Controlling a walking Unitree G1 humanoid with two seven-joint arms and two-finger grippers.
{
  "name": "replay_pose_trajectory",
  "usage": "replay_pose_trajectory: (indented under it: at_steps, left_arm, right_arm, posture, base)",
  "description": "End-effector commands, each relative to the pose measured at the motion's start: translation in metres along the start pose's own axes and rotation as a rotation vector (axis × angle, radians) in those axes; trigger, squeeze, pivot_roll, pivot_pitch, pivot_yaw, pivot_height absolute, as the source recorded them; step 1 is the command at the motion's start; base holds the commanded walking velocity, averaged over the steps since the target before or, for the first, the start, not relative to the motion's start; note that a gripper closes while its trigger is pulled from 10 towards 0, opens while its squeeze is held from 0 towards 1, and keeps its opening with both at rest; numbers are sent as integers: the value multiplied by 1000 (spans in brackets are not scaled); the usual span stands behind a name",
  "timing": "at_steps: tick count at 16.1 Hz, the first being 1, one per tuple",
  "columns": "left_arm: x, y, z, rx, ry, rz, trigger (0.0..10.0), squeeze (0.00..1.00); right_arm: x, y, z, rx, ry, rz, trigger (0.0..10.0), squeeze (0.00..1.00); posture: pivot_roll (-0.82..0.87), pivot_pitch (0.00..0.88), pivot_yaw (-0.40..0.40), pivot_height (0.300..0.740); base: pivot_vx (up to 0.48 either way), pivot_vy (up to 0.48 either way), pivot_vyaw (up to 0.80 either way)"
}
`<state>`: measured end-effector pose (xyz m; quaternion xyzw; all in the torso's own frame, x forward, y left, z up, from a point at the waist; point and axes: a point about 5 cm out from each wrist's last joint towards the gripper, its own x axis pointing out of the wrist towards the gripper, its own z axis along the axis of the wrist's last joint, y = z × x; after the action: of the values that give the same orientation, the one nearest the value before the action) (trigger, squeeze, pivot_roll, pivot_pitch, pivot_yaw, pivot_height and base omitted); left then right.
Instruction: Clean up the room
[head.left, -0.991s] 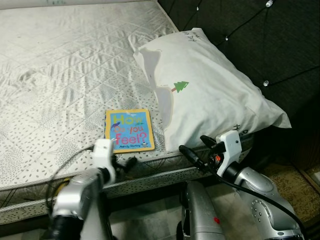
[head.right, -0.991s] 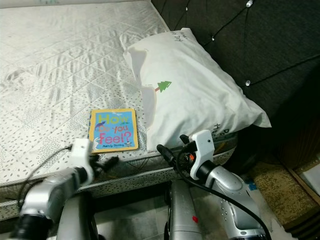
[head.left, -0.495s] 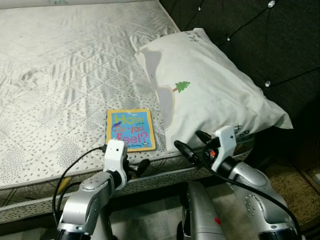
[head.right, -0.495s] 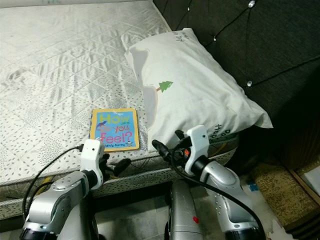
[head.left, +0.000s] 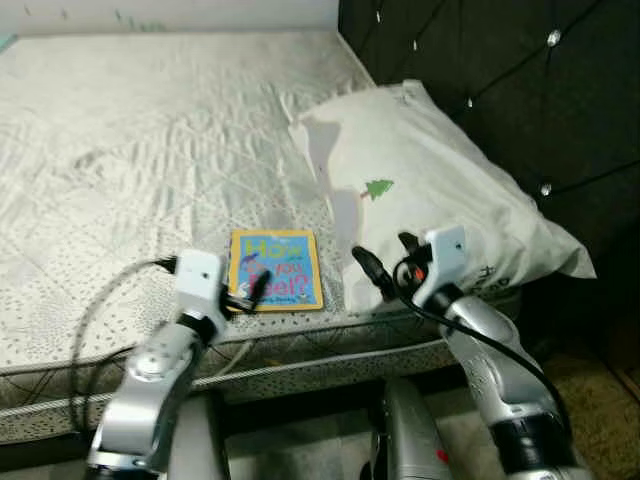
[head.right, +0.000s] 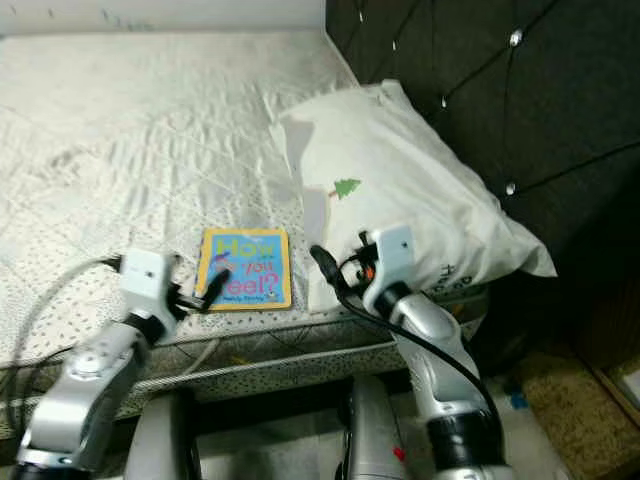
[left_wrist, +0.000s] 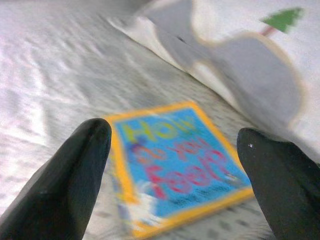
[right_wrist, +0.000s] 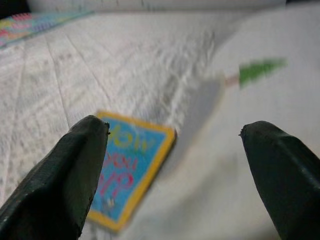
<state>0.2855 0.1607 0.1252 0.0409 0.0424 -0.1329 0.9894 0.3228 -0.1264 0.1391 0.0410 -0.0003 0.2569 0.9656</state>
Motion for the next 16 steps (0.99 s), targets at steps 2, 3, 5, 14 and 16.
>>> replay_pose_trajectory:
  at_steps: [2, 3, 5, 14, 16]
  left_arm:
    - [2, 15, 4, 40, -70, 121, 10000, 0]
    - [0, 21, 4, 20, -86, 214, 10000, 0]
    - [-8, 25, 3, 64, -127, 315, 10000, 0]
    - [-27, 32, -4, 61, -189, 437, 10000, 0]
    - [-20, 30, -6, 70, -191, 415, 10000, 0]
  right_arm:
    - [8, -3, 5, 11, -52, -64, 10000, 0]
    - [10, -5, 8, 30, -81, -109, 10000, 0]
    - [12, -11, 12, 43, -116, -193, 10000, 0]
    - [18, -18, 32, 26, -236, -288, 10000, 0]
    - [21, -20, 38, 23, -259, -292, 10000, 0]
  posture:
    - [2, 0, -28, 521]
    - [-3, 0, -23, 521]
    - [-6, 0, -18, 521]
    - [-14, 0, 21, 583]
    - [-36, 0, 29, 602]
  base:
    - [0, 0, 0]
    - [0, 0, 0]
    - [0, 0, 0]
    - [0, 0, 0]
    - [0, 0, 0]
